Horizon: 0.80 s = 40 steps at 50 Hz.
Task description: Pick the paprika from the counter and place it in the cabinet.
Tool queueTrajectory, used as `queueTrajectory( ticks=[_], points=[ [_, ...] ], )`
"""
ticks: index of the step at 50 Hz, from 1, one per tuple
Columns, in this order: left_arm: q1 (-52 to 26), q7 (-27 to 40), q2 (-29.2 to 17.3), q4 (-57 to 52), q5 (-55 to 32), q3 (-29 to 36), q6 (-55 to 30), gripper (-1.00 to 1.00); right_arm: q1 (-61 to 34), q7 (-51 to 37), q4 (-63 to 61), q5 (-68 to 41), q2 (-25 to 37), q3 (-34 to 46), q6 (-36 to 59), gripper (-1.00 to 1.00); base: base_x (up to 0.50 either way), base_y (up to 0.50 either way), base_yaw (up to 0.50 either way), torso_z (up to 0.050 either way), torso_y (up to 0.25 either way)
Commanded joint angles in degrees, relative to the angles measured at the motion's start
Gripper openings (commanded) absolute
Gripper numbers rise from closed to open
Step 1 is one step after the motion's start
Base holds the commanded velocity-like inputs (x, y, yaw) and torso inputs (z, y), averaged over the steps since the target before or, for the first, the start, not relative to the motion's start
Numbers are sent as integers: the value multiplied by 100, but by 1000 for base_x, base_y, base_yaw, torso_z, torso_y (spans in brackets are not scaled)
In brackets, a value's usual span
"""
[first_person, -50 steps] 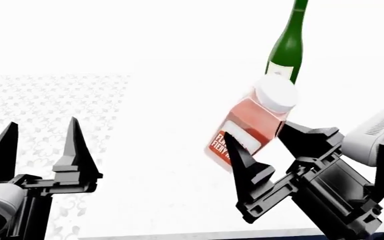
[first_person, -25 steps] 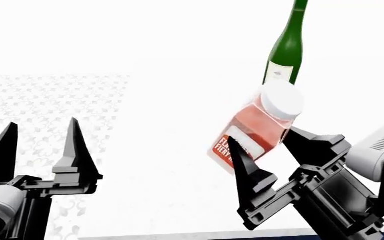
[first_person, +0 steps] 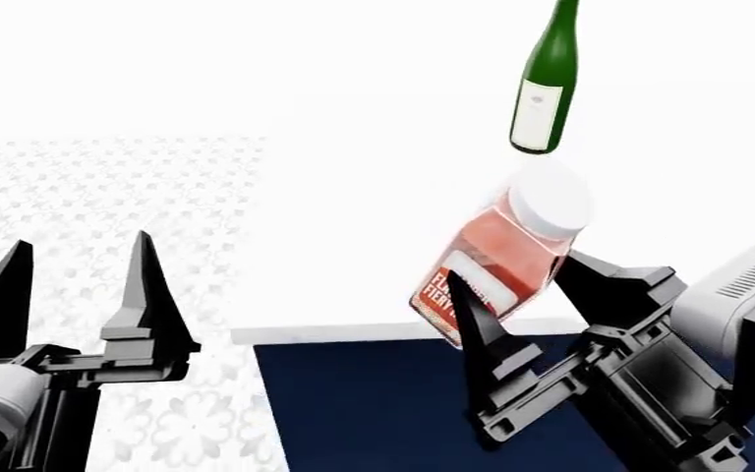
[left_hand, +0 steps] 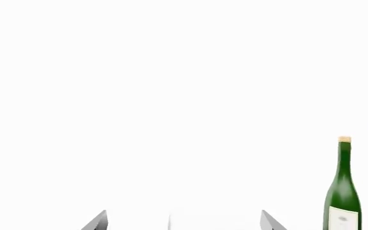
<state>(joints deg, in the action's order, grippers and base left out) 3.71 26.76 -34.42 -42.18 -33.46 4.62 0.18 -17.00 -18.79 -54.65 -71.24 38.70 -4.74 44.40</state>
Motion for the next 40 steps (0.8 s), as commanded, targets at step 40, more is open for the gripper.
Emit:
queueTrajectory(
  ticks=[40],
  points=[
    [27,37,-48,-13,-22,-18,42,100,-52,156,200,906,-111,252,-183,-100,33,134,125,0,0]
  ],
)
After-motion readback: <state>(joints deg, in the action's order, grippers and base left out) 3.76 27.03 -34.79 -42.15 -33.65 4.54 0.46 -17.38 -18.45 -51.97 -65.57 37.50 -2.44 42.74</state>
